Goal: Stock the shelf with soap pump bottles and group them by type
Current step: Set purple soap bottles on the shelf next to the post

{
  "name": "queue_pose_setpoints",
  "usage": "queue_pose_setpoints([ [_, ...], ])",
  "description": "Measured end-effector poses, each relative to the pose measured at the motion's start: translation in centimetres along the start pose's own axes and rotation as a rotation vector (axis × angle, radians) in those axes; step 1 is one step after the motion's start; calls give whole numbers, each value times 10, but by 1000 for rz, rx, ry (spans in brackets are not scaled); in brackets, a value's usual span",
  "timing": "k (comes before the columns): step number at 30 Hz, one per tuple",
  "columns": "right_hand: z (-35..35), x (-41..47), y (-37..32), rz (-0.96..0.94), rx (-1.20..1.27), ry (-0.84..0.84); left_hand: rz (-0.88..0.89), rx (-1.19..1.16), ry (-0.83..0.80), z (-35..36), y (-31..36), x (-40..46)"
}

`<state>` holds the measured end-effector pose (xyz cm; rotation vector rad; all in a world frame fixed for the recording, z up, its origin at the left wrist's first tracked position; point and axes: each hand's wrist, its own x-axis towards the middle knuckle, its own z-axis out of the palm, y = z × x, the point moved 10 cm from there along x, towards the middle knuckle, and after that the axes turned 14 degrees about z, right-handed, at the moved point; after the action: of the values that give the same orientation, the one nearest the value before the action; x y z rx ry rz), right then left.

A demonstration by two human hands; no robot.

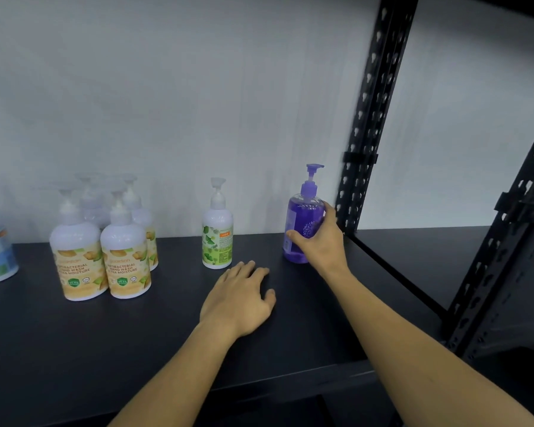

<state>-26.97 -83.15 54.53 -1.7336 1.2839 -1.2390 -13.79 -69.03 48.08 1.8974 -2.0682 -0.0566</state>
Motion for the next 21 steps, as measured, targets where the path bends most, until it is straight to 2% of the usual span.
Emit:
queue_pose_setpoints([
  [14,13,8,6,11,-37,63,-3,-4,9,-1,1,-1],
  [21,17,10,23,57,50,-147,-4,-19,6,-2,1,-1],
])
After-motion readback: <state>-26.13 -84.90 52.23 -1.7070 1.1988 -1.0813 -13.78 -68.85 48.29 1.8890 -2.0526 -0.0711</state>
